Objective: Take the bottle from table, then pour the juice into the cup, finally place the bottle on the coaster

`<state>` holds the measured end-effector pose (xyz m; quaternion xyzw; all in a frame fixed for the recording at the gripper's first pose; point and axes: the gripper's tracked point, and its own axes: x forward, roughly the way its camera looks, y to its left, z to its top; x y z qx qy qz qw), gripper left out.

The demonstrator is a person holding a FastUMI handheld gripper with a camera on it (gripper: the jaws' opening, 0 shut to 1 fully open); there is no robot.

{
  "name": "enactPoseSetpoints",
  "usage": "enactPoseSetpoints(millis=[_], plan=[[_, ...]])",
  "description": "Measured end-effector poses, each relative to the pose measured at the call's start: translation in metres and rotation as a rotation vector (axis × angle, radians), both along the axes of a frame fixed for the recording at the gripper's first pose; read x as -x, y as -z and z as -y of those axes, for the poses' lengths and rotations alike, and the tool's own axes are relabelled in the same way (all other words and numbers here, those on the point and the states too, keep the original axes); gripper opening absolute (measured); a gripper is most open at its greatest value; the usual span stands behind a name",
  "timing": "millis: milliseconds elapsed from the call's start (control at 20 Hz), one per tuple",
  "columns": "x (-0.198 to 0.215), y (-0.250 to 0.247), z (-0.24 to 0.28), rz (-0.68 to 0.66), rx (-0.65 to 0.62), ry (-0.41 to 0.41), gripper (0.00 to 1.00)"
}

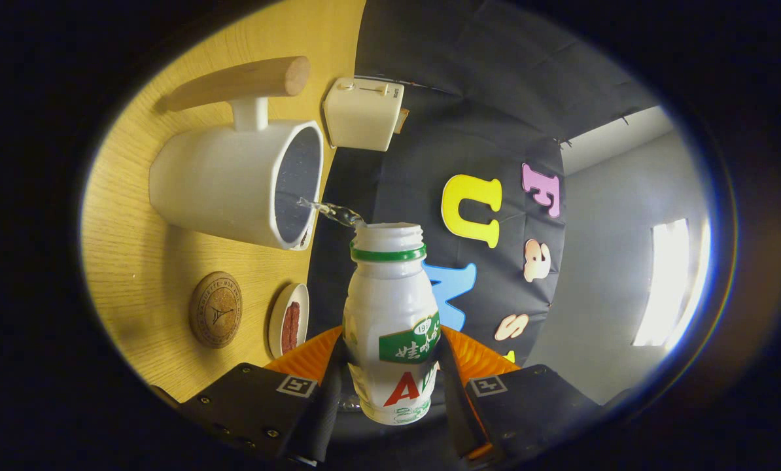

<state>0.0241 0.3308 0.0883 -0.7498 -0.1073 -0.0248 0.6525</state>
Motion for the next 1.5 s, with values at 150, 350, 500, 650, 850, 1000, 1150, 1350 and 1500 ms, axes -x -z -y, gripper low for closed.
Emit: enactPoseSetpoints(millis=[150, 350, 500, 650, 850, 1000, 1150, 1350, 1500], plan=[[0.0011, -0.0017, -0.0009, 0.004, 0.007, -0.001, 0.7], [0.0001, -0.0019, 0.0005, 0.005, 0.011, 0.0, 0.7], [0.0009, -0.0029, -0.0001, 0.011, 0.023, 0.0, 0.7], [0.0011, -0.004, -0.001, 0.017, 0.033, -0.002, 0.7], [0.0004, -0.0042, -0.0007, 0.019, 0.04, -0.002, 0.7], [-0.0004, -0.0057, 0.0002, 0.025, 0.053, -0.002, 0.7], [-0.0002, -0.005, 0.0002, 0.025, 0.053, -0.002, 0.7], [-0.0016, -0.0056, 0.0015, 0.028, 0.06, -0.003, 0.7], [-0.0016, -0.0061, 0.0004, 0.03, 0.065, -0.004, 0.7]])
